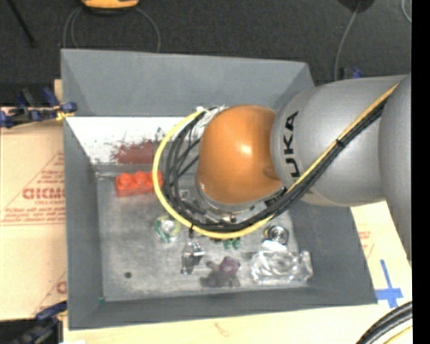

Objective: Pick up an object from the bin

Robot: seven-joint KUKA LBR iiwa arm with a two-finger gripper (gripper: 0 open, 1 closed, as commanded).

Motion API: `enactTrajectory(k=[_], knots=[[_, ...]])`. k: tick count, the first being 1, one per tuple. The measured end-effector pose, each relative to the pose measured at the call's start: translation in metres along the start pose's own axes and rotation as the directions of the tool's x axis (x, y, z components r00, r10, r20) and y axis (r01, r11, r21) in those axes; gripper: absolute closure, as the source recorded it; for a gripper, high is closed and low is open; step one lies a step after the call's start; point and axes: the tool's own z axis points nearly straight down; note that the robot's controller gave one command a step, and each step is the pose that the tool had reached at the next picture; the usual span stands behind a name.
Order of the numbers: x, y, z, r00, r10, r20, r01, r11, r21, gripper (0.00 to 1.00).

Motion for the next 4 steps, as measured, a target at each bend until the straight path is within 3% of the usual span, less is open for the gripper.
enactTrajectory(k=[1, 2, 3, 4], knots=[[-0.068, -0.032, 0.068, 0.992, -0.122, 0.005, 0.122, 0.992, -0.002, 0.00], [-0.065, -0.026, 0.094, 0.979, -0.204, 0.013, 0.204, 0.979, -0.001, 0.00], [-0.067, -0.025, 0.092, 0.980, -0.200, 0.021, 0.200, 0.980, -0.002, 1.00], [-0.060, -0.015, -0.058, 0.914, -0.406, 0.015, 0.406, 0.914, 0.002, 1.00]])
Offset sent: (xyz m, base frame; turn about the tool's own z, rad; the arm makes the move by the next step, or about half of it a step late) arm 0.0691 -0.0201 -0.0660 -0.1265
